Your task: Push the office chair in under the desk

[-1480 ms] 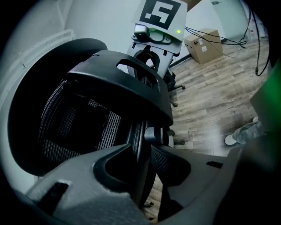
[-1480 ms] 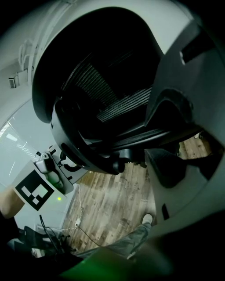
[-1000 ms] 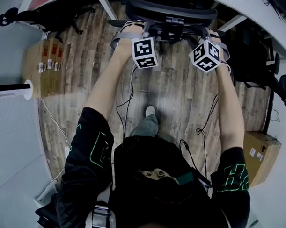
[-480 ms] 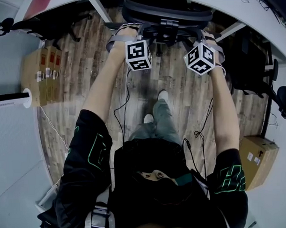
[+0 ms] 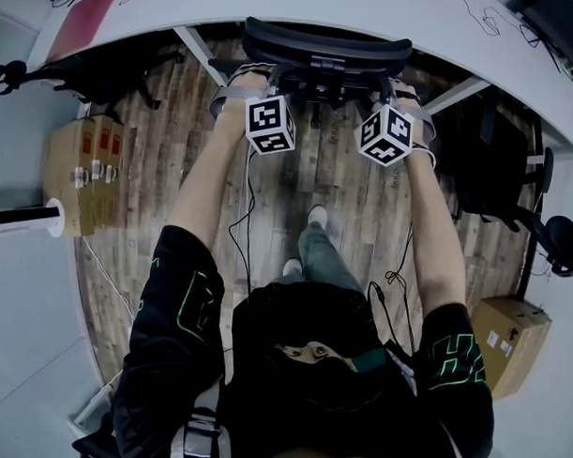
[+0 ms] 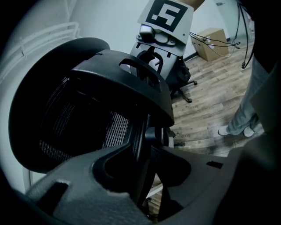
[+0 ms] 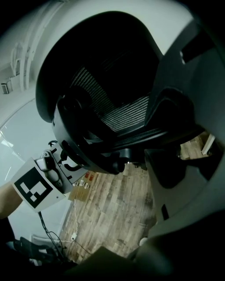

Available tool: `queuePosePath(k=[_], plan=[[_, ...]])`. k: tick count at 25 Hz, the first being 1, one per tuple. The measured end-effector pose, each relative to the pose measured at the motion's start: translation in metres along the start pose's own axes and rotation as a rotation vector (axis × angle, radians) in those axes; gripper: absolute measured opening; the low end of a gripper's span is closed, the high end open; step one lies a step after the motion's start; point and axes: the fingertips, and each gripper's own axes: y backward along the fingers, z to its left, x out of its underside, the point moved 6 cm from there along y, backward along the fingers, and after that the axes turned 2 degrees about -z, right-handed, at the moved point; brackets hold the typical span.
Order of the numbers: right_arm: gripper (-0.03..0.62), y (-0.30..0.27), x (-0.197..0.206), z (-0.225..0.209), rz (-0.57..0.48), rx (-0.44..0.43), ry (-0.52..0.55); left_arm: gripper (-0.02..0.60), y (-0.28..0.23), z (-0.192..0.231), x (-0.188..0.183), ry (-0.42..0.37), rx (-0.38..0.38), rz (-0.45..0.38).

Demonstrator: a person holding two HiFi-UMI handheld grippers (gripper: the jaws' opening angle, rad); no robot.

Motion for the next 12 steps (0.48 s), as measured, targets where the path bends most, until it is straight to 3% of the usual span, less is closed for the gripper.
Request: queuePosePath(k=[12], plan=[[0.163, -0.059, 0.008, -0.055, -0.014, 0.011, 0.018, 0.146, -0.061, 0.058, 0.02, 0.014, -0.002, 0.014]])
